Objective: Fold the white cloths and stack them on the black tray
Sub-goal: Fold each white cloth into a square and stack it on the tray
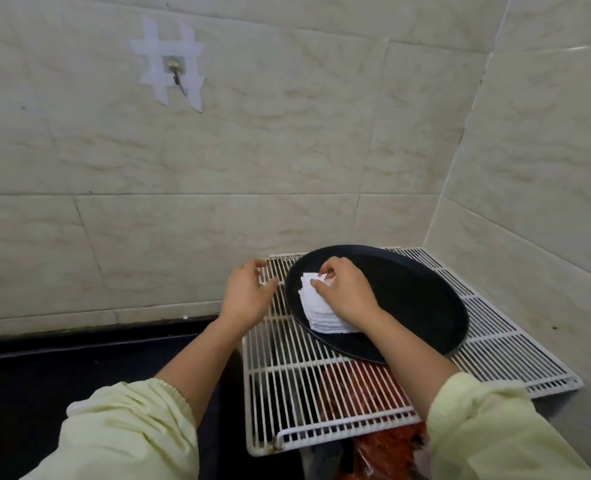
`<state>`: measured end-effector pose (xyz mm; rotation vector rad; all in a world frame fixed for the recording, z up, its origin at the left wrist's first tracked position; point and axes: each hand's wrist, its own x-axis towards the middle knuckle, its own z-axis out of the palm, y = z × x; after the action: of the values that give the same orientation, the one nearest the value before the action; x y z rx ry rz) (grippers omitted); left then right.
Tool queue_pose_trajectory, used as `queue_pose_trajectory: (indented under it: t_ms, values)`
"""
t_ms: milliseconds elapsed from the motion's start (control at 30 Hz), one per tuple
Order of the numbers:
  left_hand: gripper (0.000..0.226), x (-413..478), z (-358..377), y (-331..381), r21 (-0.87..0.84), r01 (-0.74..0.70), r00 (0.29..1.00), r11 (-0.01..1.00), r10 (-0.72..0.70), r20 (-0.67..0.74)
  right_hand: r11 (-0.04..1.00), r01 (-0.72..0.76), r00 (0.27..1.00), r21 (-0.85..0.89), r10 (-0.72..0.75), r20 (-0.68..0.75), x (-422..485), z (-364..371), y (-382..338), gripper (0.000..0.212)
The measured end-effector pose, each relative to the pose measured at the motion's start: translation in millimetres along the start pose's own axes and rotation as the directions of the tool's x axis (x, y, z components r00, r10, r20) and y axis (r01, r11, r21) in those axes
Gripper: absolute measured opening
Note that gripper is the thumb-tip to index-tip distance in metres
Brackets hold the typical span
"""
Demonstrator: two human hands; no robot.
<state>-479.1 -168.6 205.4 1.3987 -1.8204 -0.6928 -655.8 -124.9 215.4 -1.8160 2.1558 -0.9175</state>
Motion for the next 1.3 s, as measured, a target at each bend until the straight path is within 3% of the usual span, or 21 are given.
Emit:
queue_pose_trajectory:
  t_ms: [200,400,600,967,1300]
  values:
    - [0.037,-21,-77,-69,0.196,0.007,0.995,0.981,0.012,-0.098,0.960,0.265,0.955,-0.096,-0.247,0.161,4,57,-86,0.035]
    - [0.037,-72,-177,-156,0.336,0.191,0.973,0.922,-0.134,-0.186,0.919,0.385,0.869,-0.083,-0.330,0.369,-30,146,-188,0.043]
    - [0.038,-136,-278,-242,0.419,0.276,0.957,0.865,-0.206,-0.204,0.868,0.490,0.794,-0.079,-0.406,0.453,-96,232,-291,0.046]
    - [0.038,-233,-433,-369,0.412,0.446,0.891,0.794,-0.347,-0.294,0.823,0.567,0.690,0.036,-0.498,0.525,-185,371,-451,0.044]
    - [0.037,-248,-511,-484,0.323,0.587,0.802,0.742,-0.479,-0.357,0.800,0.589,0.593,0.113,-0.523,0.612,-199,486,-544,0.044]
